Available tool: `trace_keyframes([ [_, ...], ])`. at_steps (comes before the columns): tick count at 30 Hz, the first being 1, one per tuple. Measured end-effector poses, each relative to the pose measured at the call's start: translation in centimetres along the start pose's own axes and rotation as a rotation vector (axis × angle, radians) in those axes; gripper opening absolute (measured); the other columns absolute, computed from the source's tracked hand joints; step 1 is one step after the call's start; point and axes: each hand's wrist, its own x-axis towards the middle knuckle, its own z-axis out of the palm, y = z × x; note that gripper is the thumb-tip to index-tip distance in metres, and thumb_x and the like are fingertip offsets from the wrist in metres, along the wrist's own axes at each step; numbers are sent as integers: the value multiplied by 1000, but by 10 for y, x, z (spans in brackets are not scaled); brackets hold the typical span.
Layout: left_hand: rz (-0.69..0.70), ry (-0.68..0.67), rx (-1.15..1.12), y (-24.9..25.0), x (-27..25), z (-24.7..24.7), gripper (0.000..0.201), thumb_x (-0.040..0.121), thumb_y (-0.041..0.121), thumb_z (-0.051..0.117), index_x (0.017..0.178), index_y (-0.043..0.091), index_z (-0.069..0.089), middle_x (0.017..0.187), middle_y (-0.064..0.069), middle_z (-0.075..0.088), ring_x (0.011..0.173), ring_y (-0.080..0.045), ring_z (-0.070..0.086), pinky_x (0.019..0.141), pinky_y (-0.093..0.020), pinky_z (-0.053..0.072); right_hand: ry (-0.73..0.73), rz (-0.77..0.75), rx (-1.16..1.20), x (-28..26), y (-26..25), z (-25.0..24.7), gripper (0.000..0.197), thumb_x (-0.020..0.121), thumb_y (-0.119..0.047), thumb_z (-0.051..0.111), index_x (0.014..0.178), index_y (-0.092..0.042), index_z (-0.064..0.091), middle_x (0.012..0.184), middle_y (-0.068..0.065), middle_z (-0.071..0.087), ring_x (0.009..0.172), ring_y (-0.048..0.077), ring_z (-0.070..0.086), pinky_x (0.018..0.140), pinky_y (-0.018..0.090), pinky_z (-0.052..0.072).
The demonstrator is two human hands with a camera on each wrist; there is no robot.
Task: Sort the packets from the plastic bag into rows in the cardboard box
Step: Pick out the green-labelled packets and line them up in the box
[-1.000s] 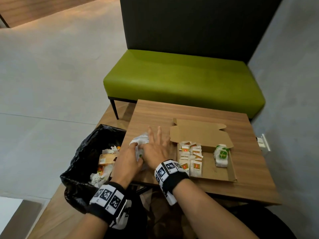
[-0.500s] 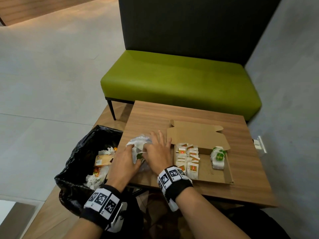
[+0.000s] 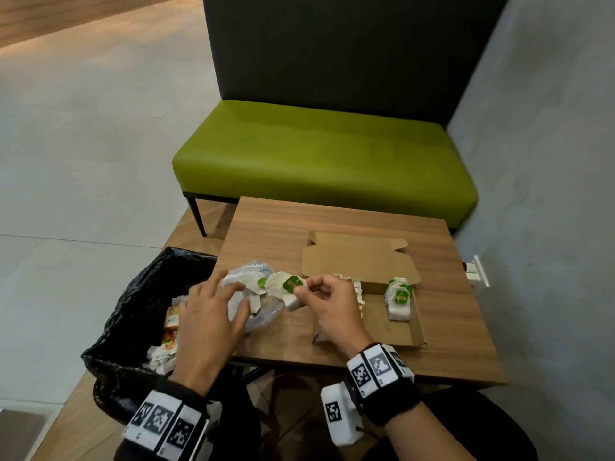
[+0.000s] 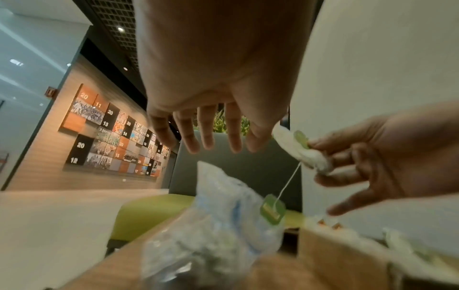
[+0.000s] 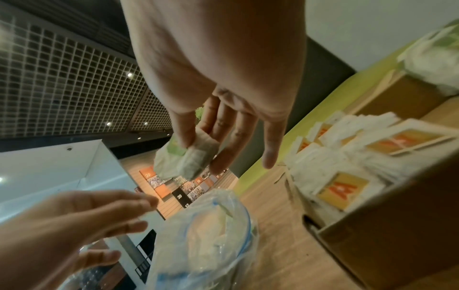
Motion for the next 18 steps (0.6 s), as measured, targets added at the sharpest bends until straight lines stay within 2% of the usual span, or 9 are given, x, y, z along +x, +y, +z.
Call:
trace_keyframes([
  [1,15,47,-146,8,-3,-2,32,88,33,70,119,24,66,132,6,58,115,-16,53,91,-38,43,-12,8,42,-2,2,-4,7,84,-10,77,86,-8,71,86,10,76,81,19,73,77,31,60],
  [2,9,34,-311,16,-4,-2,36,88,35,70,122,25,62,126,11,60,111,-8,55,89,-32,45,-30,12,83,-5,4,-7,8,85,-10,77,88,-5,72,88,13,75,83,24,73,79,34,60],
  [4,-54,-115,-592,35,-4,0,36,90,34,69,123,28,60,114,17,64,101,0,60,81,-24,49,-63,14,138,-11,7,-9,9,85,-9,76,91,-2,72,89,16,75,85,31,73,81,38,60],
  [6,-102,-225,-766,45,-2,8,18,92,25,68,109,22,68,93,4,73,84,-6,69,71,-24,51,-54,21,154,-16,8,-11,4,86,-7,75,88,-7,72,87,13,76,82,26,73,79,38,59],
  [7,-122,-229,-805,48,-1,11,10,93,20,66,101,17,71,84,-2,75,75,-10,71,66,-23,51,-33,31,156,-17,9,-13,3,86,-7,75,86,-9,73,85,11,76,80,22,72,77,37,59],
  [9,-173,-201,-823,50,1,16,9,95,17,64,93,13,73,73,-7,74,65,-13,71,59,-20,49,18,67,164,-19,13,-16,2,86,-7,74,86,-8,73,85,12,76,77,19,70,76,38,58],
  [13,-205,-149,-764,49,0,21,13,96,17,62,88,15,71,68,-6,72,62,-12,69,56,-17,50,72,129,201,-25,19,-24,6,88,-8,72,90,-2,72,88,18,76,78,21,70,77,45,57],
  [15,-213,-114,-656,45,1,26,15,95,19,63,83,17,70,67,-1,70,59,-7,67,56,-16,50,83,151,238,-31,20,-29,3,89,-8,71,90,-6,72,89,15,76,80,20,70,77,42,57],
  [18,-191,-129,-474,42,5,35,18,94,25,63,77,22,68,72,1,71,61,-9,67,60,-26,53,93,173,310,-41,22,-39,2,89,-9,71,91,-9,72,90,11,77,84,20,71,75,32,56],
])
